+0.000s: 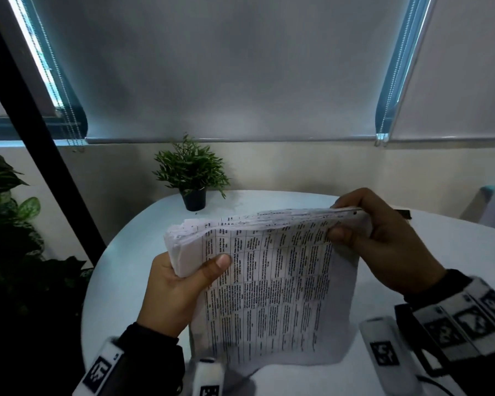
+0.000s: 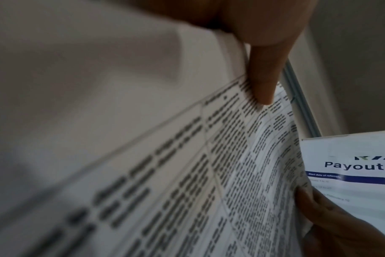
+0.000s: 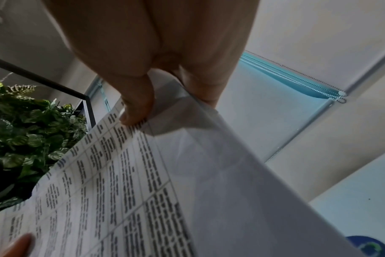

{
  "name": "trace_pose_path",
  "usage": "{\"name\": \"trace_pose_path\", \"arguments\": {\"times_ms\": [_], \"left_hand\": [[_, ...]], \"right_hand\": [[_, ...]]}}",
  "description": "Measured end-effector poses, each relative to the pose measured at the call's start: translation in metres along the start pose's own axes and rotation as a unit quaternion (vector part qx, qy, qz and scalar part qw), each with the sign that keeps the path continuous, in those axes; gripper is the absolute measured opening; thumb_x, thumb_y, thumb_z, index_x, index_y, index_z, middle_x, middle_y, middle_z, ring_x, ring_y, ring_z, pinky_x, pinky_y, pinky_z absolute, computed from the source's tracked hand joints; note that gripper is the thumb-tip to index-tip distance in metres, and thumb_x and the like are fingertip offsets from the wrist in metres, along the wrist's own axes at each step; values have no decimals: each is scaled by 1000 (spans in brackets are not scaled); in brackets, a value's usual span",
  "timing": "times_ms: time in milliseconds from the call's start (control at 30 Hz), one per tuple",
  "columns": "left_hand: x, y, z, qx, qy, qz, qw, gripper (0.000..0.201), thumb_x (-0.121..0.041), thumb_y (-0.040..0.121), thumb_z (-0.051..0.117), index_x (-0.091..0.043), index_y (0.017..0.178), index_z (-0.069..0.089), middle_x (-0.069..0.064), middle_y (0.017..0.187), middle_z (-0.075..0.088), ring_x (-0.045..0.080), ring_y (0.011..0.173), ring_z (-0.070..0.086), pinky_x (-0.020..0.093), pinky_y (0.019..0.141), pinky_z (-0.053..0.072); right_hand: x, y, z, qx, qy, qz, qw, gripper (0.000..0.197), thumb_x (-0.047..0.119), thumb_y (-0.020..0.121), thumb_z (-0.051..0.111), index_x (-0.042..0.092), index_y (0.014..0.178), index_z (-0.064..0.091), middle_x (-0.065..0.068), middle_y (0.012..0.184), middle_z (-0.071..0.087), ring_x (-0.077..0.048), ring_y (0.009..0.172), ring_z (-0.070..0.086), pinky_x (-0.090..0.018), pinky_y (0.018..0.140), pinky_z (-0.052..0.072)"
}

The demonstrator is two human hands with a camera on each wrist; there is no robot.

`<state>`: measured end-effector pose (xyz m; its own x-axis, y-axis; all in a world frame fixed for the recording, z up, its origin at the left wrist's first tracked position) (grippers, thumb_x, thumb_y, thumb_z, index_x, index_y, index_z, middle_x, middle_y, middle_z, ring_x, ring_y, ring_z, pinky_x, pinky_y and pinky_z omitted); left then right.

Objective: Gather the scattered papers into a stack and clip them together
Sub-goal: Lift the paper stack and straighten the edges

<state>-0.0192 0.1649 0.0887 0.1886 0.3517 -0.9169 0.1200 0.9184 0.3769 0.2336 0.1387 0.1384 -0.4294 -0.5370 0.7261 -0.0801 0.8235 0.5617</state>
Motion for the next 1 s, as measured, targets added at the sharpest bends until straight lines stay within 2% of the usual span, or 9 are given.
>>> {"name": "trace_pose_path", "arguments": {"times_ms": [167,267,400,467,567,667,767,867,1000], "left_hand": [[-1,0,0,-8,13,-11,1000,40,-46,44,89,-38,81,78,-4,87,77,17,79,74,25,63,59],[1,1,1,-23,10,-15,1000,28,-24,57,86,-40,79,78,-7,86,77,17,81,74,26,68,60],[-2,1,8,-11,5,-6,1000,34,-22,57,84,-44,81,76,-9,86,77,15,82,74,28,73,60],[-4,1,10,-3,-11,6,1000,34,-20,56,90,-44,78,77,-9,83,77,13,78,74,25,68,60],[-8,0,10,7,-18,36,999,30,-31,53,82,-42,80,77,-10,82,77,9,76,73,17,64,55],[-5,1,9,2,-3,37,999,34,-38,48,76,-44,81,76,-13,83,76,7,78,73,15,64,53],[-6,1,11,6,4,53,999,33,-28,45,75,-29,77,77,-13,80,76,4,74,72,13,62,52],[-7,1,11,3,24,66,998,40,-22,52,78,-26,91,70,-13,82,76,5,75,72,13,62,52],[-9,1,12,3,33,64,997,46,6,62,81,-26,90,64,-26,75,72,-6,72,69,6,61,49]], "right_hand": [[3,2,0,10,-21,24,999,45,73,64,61,37,90,56,5,90,65,-11,82,62,-22,69,51],[16,6,-2,24,-158,54,986,44,64,72,60,37,107,55,15,104,62,-4,97,58,-18,83,48],[97,15,14,-62,-332,-110,935,74,49,84,43,13,146,26,2,150,30,-15,140,24,-30,116,19],[116,11,54,-24,-334,-159,929,71,46,88,40,6,146,26,0,149,27,-20,140,23,-31,118,15],[102,4,110,142,-367,-146,908,72,57,87,33,10,142,36,-4,140,47,-18,128,40,-43,110,33],[109,13,97,85,-307,-115,941,68,53,91,35,9,142,34,-4,140,46,-15,129,38,-34,113,26],[110,8,116,142,-350,-137,916,68,53,87,37,6,136,44,-7,129,56,-21,117,50,-32,104,35],[108,11,111,104,-316,-119,935,68,51,87,42,5,138,41,-6,134,51,-20,125,44,-30,111,27],[108,4,120,148,-324,-163,920,67,47,85,49,5,137,42,-6,135,51,-20,126,43,-27,113,20]]}}
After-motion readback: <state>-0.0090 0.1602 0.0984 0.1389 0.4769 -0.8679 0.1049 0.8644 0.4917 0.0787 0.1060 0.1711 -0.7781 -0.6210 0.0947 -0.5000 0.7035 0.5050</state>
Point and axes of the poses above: each hand's wrist, its own y-axis towards the middle knuckle, its own z-axis out of the palm, x = y × z, the point moved 8 cm from there along y, towards the middle knuckle
